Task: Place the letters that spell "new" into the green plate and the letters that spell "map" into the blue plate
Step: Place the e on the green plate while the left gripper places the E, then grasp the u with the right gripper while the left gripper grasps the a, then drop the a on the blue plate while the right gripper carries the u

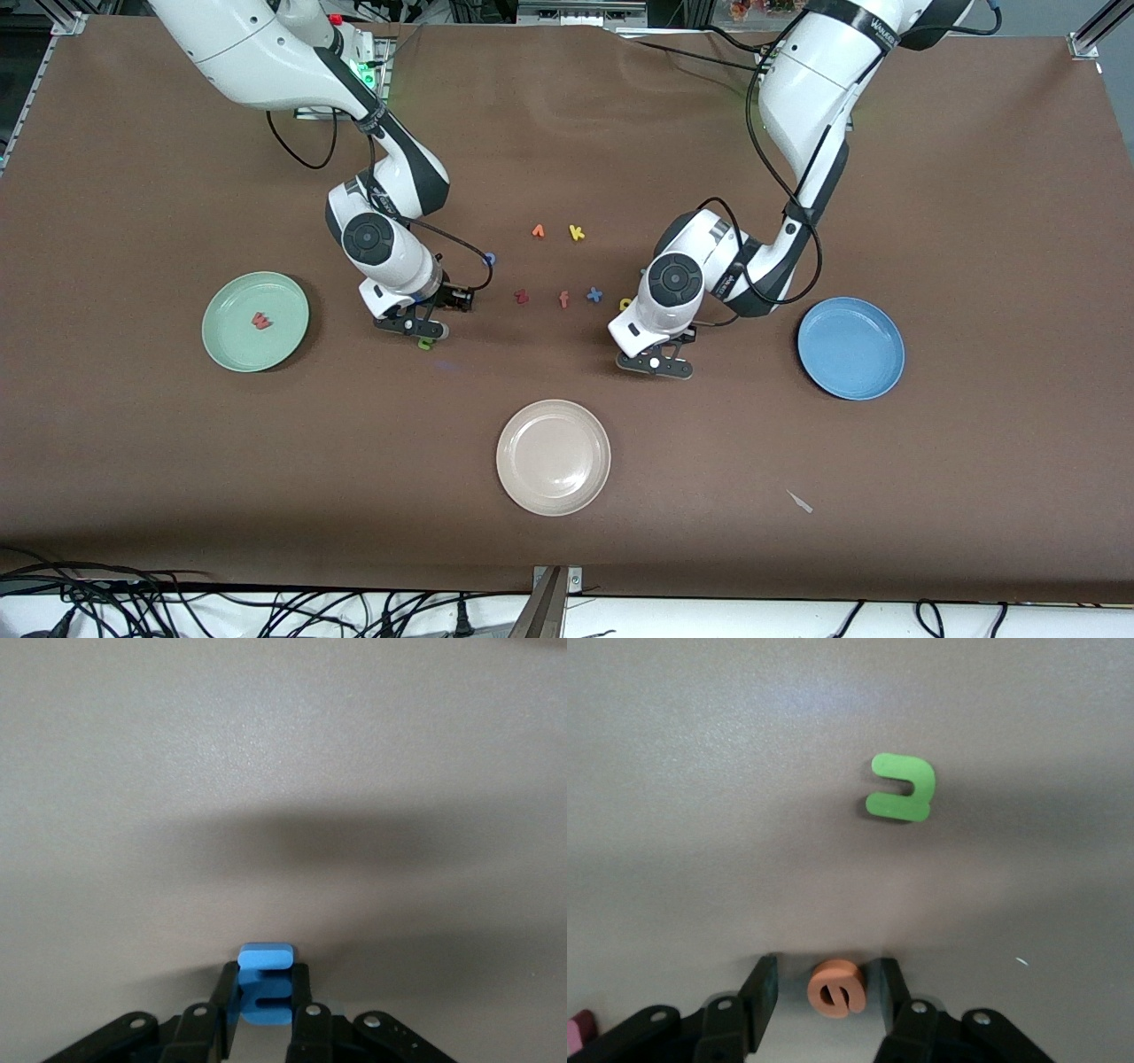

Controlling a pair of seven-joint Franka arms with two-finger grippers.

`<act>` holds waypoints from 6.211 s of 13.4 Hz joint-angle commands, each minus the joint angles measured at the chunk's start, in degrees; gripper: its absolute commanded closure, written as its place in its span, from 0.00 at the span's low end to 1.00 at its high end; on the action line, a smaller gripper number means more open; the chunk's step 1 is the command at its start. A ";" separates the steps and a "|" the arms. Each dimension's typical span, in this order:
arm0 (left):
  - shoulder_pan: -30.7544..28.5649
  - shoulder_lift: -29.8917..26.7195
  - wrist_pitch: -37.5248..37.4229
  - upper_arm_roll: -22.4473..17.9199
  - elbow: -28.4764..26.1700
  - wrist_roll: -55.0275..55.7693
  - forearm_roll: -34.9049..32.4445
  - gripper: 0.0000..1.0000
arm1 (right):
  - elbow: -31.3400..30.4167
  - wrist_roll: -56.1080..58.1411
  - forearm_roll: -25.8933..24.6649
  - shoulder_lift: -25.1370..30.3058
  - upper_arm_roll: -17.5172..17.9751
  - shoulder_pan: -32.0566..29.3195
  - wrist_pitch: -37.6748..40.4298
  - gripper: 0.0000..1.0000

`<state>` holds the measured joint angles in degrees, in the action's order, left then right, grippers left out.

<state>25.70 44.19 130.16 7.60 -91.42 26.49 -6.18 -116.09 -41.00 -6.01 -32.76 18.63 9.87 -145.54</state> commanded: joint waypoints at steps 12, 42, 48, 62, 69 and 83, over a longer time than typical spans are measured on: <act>-17.95 -11.84 -25.48 -0.83 0.10 -43.94 -1.29 0.95 | 0.51 1.54 -0.32 -0.55 0.27 0.15 1.23 0.90; -18.33 -8.78 -6.70 17.10 -9.04 3.73 -0.50 0.01 | -1.69 50.67 2.05 14.22 -24.01 0.33 17.83 0.00; -12.79 -4.56 2.00 16.75 -9.04 9.19 -1.11 0.15 | 3.23 53.82 5.30 9.39 -14.78 0.15 17.31 0.00; -8.74 -1.21 7.04 14.55 -9.13 10.69 -6.38 0.81 | 9.31 76.33 3.82 -2.13 -7.64 1.11 5.29 0.00; -11.02 -4.45 0.99 14.64 -8.95 9.90 -6.47 0.92 | 13.44 81.17 1.09 -5.82 -7.64 2.44 4.22 0.15; -24.89 -9.21 -25.11 14.99 0.19 -25.10 -5.77 0.92 | 13.52 81.70 -1.19 -6.35 -7.82 2.44 7.29 0.55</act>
<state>5.24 34.91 108.23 21.90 -91.31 12.82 -11.06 -103.32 39.74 -6.06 -38.30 10.64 12.49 -139.76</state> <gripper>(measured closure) 0.722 0.454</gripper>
